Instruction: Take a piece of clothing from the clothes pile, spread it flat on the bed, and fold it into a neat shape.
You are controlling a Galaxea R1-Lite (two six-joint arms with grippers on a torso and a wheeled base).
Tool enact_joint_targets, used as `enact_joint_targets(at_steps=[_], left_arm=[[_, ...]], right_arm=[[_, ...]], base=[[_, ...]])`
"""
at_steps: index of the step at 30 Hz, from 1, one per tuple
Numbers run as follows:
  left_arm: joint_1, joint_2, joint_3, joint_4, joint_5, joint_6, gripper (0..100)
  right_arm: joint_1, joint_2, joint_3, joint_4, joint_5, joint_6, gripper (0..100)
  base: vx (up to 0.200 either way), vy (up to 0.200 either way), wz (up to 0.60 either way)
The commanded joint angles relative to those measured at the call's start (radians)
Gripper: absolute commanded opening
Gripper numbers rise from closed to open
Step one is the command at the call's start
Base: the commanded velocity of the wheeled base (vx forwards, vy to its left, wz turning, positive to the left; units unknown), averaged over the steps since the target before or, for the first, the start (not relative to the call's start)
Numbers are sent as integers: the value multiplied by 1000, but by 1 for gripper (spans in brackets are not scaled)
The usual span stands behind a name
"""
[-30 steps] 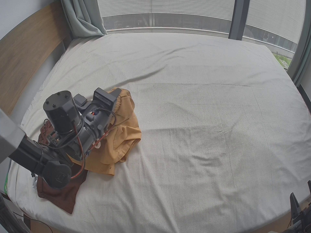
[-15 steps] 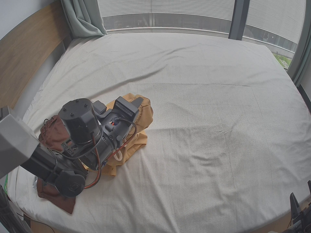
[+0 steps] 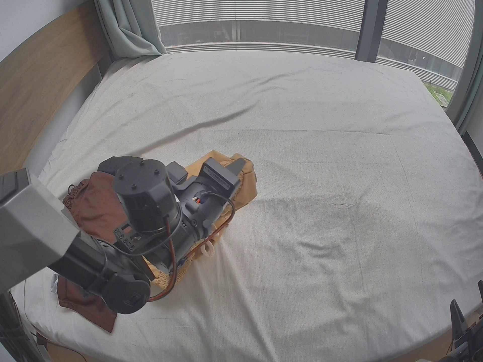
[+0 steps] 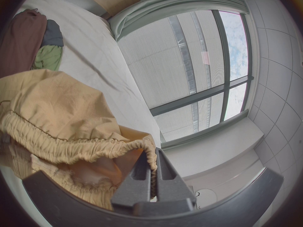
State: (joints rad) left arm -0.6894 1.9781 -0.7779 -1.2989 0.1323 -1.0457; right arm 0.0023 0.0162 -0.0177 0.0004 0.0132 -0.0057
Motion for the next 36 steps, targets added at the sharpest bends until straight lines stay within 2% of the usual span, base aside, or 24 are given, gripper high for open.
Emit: enact_joint_targets(at_steps=[1, 13, 16, 19, 26, 36], left_arm=[[-35, 19, -17, 1, -2, 0, 0], [-113, 99, -95, 4, -2, -10, 0], [-121, 108, -110, 7, -10, -20, 0], [-137, 130, -133, 9, -53, -22, 0], [-196, 179, -176, 10, -59, -22, 0], [-266, 173, -285, 72, -68, -50, 0]], right_arm=[[1, -13, 16, 1, 1, 0, 100], [1, -13, 16, 1, 1, 0, 100], [1, -13, 16, 1, 1, 0, 100], [1, -13, 16, 0, 1, 0, 100], [1, -13, 16, 1, 1, 0, 100], [1, -13, 16, 0, 1, 0, 100]], base=[[0, 0, 0], [0, 0, 0], [0, 0, 0], [0, 0, 0], [0, 0, 0], [0, 0, 0]])
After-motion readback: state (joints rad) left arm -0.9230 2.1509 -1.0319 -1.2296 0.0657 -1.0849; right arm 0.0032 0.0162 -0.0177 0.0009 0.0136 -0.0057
